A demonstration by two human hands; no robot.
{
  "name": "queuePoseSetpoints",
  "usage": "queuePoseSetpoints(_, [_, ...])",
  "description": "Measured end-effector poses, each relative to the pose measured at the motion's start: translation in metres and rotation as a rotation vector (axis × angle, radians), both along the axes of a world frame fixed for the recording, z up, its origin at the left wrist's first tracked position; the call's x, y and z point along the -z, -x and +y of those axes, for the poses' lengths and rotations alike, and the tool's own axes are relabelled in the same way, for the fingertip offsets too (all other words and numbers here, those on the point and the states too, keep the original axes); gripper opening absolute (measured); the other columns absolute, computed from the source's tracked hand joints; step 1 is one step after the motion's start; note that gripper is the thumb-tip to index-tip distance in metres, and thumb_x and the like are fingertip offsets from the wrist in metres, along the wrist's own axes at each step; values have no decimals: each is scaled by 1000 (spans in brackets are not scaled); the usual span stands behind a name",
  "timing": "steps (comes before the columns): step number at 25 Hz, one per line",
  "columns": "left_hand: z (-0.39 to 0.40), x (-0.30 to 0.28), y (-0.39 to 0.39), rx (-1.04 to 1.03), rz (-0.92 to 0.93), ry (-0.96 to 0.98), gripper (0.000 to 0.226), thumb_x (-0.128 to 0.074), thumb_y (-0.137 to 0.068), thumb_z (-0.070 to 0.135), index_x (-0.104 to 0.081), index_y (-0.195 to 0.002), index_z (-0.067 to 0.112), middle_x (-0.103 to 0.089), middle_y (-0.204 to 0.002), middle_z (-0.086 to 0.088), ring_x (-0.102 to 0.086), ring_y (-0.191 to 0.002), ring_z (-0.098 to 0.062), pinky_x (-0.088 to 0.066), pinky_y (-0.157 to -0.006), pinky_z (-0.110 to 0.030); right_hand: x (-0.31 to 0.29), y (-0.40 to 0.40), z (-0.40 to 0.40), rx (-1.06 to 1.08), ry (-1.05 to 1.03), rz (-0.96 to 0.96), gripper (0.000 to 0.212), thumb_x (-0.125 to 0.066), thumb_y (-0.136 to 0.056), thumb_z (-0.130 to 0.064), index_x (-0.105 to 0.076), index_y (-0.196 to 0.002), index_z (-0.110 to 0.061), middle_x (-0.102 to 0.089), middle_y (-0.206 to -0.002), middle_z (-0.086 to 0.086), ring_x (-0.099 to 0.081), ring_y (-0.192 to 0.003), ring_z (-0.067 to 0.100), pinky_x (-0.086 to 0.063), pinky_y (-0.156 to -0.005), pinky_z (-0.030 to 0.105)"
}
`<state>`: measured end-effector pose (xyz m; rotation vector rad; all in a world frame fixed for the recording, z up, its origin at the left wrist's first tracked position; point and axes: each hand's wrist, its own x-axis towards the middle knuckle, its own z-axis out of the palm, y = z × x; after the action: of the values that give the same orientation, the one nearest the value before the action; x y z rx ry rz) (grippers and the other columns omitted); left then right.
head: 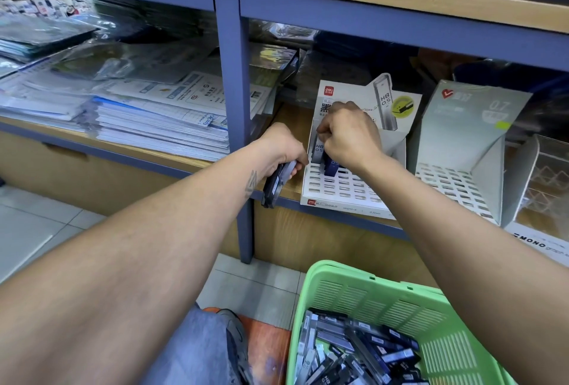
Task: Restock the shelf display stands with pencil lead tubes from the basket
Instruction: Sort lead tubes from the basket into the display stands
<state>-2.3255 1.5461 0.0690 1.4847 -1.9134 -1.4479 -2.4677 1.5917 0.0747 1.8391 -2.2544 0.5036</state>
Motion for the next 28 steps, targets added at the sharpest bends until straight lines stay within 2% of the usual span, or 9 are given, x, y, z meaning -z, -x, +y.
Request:
queuePoseSetpoints(3, [3, -8, -2, -60, 64, -38, 15, -70, -84, -6, -58, -82, 2, -59, -55, -13, -52, -36, -18, -47, -41, -24, -4, -3, 14, -92, 50, 16, 25, -58, -95, -20, -74, -114, -17, -66, -116, 6, -57, -112, 28, -48, -90, 38])
queuePoseSetpoints(6, [7, -17, -3, -160, 240, -97, 14, -67, -87, -5, -60, -80, 4, -58, -51, -10, -52, -37, -17, -48, -42, -25, -4, -13, 38, -111, 177, -503, 10, -60, -95, -20, -69, -98, -18, -73, -86, 5, -68, -80, 22, -53, -68, 35])
queuePoseSetpoints(9, [17, -21, 1, -249, 380, -92, 15, -70, -86, -5, -62, -76, 2, -60, -55, -11, -55, -37, -16, -48, -41, -24, -2, -22, 66, -136, -149, -1085, 19, -65, -98, -26, -62, -92, -8, -74, -72, 16, -71, -59, 25, -52, -49, 30])
queuePoseSetpoints(11, [23, -20, 6, -300, 445, -73, 14, -68, -85, -8, -61, -77, 0, -57, -57, -15, -53, -33, -16, -46, -39, -22, -1, -24, 82, -155, -421, -1355, 31, -67, -97, -30, -60, -102, 0, -74, -79, 22, -75, -71, 32, -60, -55, 29])
queuePoseSetpoints(14, [31, -17, 12, -336, 502, -28, 12, -67, -84, -10, -62, -80, 0, -56, -53, -14, -52, -36, -18, -46, -40, -23, 2, -23, 92, -226, -563, -1663, 30, -71, -93, -18, -58, -105, 6, -73, -88, 27, -75, -86, 38, -63, -69, 30])
queuePoseSetpoints(18, [35, -12, 16, -325, 543, 23, 10, -70, -84, -7, -67, -82, 3, -61, -56, -12, -58, -45, -20, -53, -46, -27, 6, -25, 91, -240, -511, -1707, 29, -73, -83, 3, -63, -107, 15, -70, -92, 20, -75, -85, 34, -61, -71, 26])
queuePoseSetpoints(21, [35, -11, 16, -313, 641, -23, 15, -71, -84, -8, -68, -96, 2, -63, -64, -14, -60, -49, -22, -55, -52, -31, 8, -22, 88, -191, -413, -1711, 24, -72, -83, 8, -65, -104, 17, -71, -89, 19, -75, -83, 33, -63, -72, 27])
queuePoseSetpoints(25, [43, -10, 20, -267, 778, -95, 27, -72, -85, -9, -62, -100, 11, -67, -70, -16, -64, -53, -23, -60, -58, -36, 8, -19, 82, -148, -254, -1748, 12, -69, -84, 13, -65, -95, 15, -73, -78, 16, -76, -78, 32, -63, -74, 30])
queuePoseSetpoints(28, [48, -8, 25, -179, 812, -149, 27, -72, -86, -8, -65, -111, 0, -68, -74, -13, -65, -61, -19, -61, -62, -35, 5, -19, 78, -146, -151, -1803, 5, -65, -85, 16, -65, -90, 14, -73, -73, 17, -75, -70, 28, -63, -68, 26])
